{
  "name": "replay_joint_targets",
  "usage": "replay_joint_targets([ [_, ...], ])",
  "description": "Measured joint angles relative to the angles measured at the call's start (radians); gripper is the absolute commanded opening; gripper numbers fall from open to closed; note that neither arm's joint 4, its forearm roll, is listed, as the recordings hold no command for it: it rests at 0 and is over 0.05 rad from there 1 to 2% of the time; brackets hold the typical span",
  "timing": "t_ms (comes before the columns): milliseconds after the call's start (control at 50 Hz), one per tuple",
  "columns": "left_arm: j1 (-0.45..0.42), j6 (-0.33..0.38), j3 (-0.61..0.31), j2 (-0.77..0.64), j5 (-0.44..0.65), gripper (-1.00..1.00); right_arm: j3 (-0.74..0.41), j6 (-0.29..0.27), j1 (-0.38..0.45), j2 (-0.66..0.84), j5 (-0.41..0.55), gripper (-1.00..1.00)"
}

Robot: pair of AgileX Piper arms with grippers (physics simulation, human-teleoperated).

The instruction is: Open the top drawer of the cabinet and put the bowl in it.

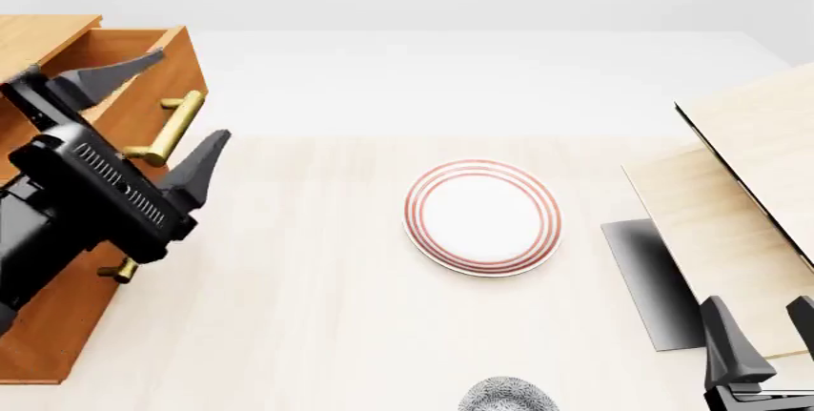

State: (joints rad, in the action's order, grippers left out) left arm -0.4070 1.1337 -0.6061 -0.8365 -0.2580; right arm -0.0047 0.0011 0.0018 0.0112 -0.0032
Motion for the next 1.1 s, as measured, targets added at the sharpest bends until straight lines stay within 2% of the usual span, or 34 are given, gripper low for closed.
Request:
replay_joint_targets([
  [240,0.019,-0.323,-0.219,0.048,0.289,1.00,0.000,0.000,0.000,0.000,0.000,1.00],
  [560,0.112,-0.640,-0.489,0.053,0.605,1.00,0.000,0.000,0.000,0.000,0.000,1.00],
  [820,0.182,-0.863,-0.598,-0.025,0.766,1.00,0.000,0.000,0.000,0.000,0.000,1.00],
  [1100,0.231,-1.038,-0.695,-0.123,0.888,1.00,0.000,0.000,0.000,0.000,0.000,1.00],
])
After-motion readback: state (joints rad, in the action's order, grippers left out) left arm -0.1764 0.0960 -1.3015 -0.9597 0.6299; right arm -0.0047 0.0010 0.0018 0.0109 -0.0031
